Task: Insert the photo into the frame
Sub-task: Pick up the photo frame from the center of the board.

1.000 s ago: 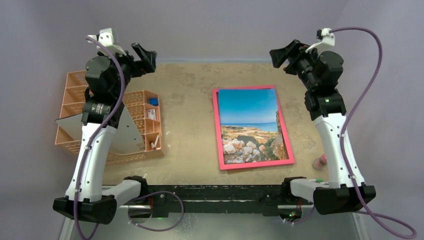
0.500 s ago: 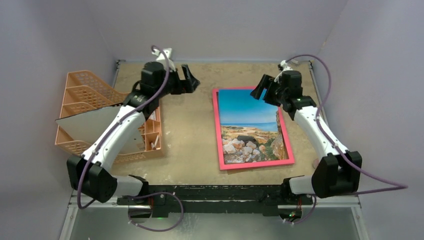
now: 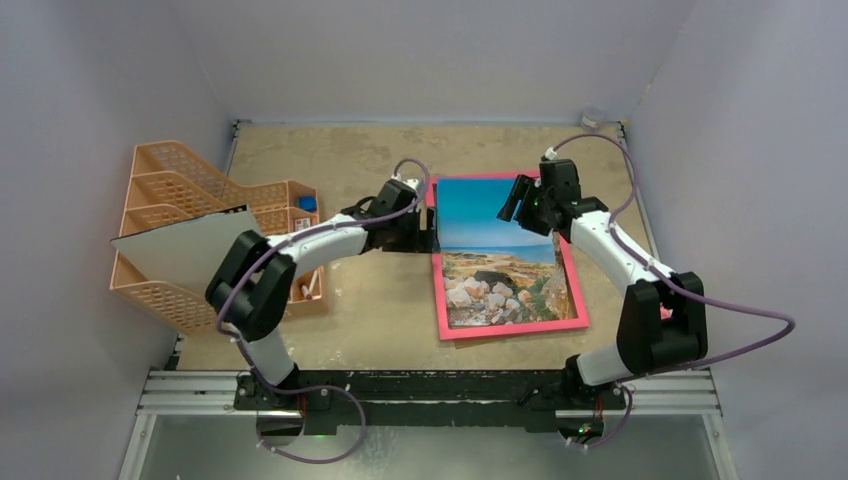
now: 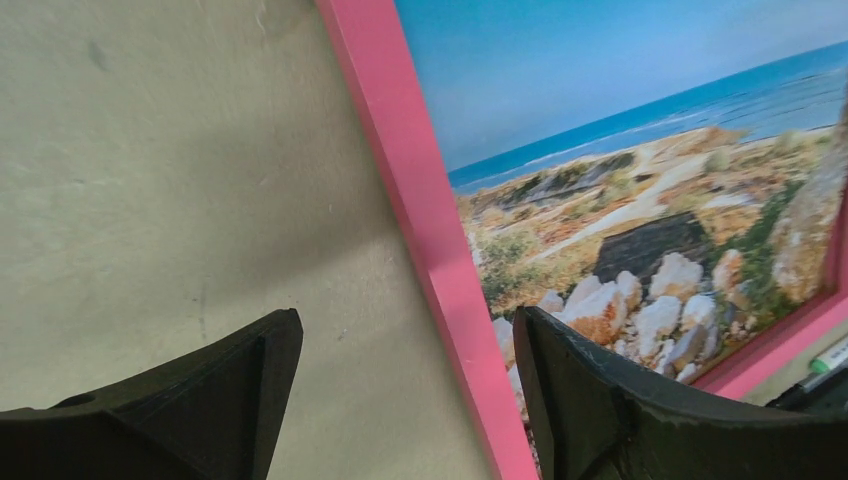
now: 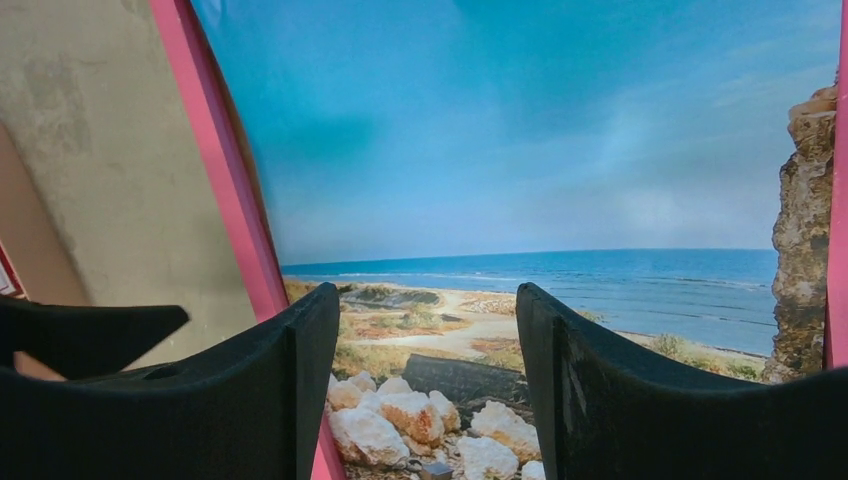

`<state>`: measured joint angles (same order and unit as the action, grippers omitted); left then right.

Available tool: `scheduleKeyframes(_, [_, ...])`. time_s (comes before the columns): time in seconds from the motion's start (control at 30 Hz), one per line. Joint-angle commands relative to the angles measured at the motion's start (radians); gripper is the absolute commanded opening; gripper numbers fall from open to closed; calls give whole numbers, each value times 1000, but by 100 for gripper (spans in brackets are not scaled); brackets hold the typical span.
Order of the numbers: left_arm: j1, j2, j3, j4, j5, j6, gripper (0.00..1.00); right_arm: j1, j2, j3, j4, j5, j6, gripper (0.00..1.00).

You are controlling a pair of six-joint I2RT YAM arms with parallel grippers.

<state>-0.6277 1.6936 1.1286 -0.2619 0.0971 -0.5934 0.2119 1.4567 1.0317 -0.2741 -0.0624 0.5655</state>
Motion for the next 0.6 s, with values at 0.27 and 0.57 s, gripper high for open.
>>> scheduleKeyframes(0.27, [-103,242,164,-88,-157,-199,59,-2,8,-61,19,39,52,66])
scheduleKeyframes(0.57, [-119,344,288,-265,-262,-249,41,-3,12,-95,24,29,50,65])
